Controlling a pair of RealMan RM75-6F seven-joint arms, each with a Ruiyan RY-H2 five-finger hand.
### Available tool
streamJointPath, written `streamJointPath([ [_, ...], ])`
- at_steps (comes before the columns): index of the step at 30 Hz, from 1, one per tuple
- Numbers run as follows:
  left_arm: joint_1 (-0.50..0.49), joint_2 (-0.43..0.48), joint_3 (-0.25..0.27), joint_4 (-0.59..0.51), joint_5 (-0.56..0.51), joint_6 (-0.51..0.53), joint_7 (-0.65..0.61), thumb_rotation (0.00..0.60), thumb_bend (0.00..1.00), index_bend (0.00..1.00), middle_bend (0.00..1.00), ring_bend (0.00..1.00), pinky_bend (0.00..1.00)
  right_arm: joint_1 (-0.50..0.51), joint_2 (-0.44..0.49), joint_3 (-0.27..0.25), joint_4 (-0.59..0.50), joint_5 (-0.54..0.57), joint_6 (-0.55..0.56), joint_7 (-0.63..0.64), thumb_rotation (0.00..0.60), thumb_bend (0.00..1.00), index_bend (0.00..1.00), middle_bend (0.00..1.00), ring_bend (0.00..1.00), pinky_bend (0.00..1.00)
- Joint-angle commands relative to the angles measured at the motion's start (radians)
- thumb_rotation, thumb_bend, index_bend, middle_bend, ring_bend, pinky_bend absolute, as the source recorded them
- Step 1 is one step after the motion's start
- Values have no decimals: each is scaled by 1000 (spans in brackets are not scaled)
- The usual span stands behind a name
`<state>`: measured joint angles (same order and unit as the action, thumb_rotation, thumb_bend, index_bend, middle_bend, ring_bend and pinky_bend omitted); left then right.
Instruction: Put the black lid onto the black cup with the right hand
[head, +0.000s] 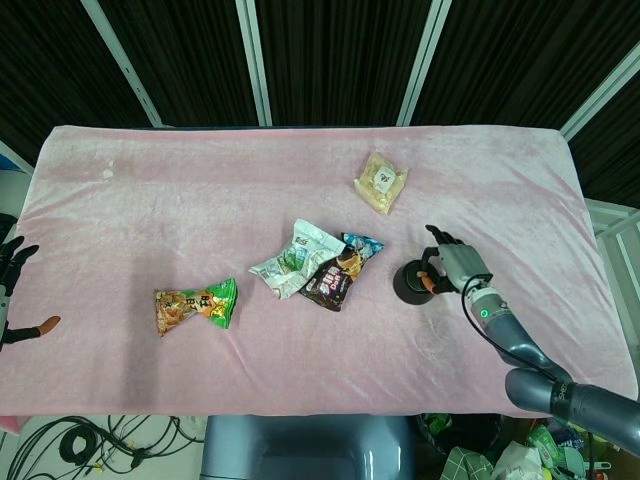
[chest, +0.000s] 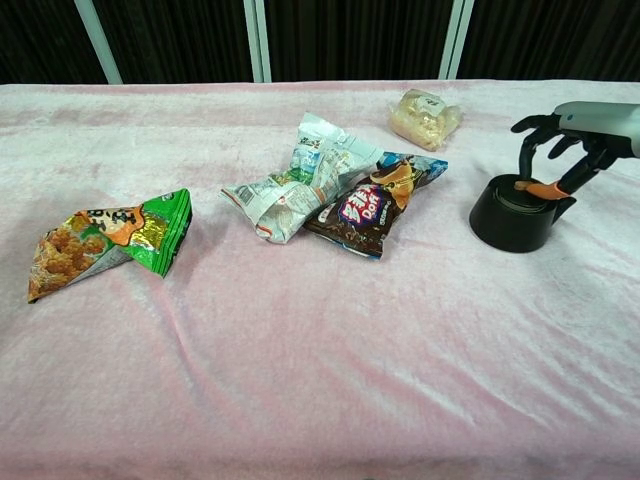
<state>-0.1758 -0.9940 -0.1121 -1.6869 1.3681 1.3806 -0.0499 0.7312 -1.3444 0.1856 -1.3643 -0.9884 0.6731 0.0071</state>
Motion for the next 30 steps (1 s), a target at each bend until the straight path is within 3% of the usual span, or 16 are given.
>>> streamJointPath([
  [1, 0, 0, 0, 0, 0, 0, -1, 600, 88, 117, 12, 0, 29, -2, 0, -3, 2, -1, -2, 3, 600, 339, 700, 0, 78, 159],
  [12, 0, -1, 0, 0, -1, 0, 1, 600, 88, 117, 12, 0, 29, -7, 8, -6, -8, -9, -6, 21, 600, 207, 179, 0, 41, 160],
  [15, 0, -1, 0, 0, 0, 1, 0, 600, 88, 117, 11, 0, 29, -9, 14, -5, -11, -1, 5, 13, 600, 185, 92, 0, 40, 160],
  [20, 2, 0, -1, 2, -1, 3, -2, 600, 88, 117, 10, 0, 29, -33, 51, 16, -62, -13, 70, 27, 600, 179, 42, 0, 40, 160],
  [24, 3, 1, 0, 0, 2, 7, -3, 600, 88, 117, 10, 0, 29, -103, 134, 26, -162, -111, 219, 51, 600, 177, 33, 0, 41, 160],
  [30, 5, 2, 0, -4, 8, 13, -4, 600, 88, 117, 10, 0, 29, -283, 248, -59, -303, -283, 518, -32, 600, 178, 32, 0, 40, 160],
])
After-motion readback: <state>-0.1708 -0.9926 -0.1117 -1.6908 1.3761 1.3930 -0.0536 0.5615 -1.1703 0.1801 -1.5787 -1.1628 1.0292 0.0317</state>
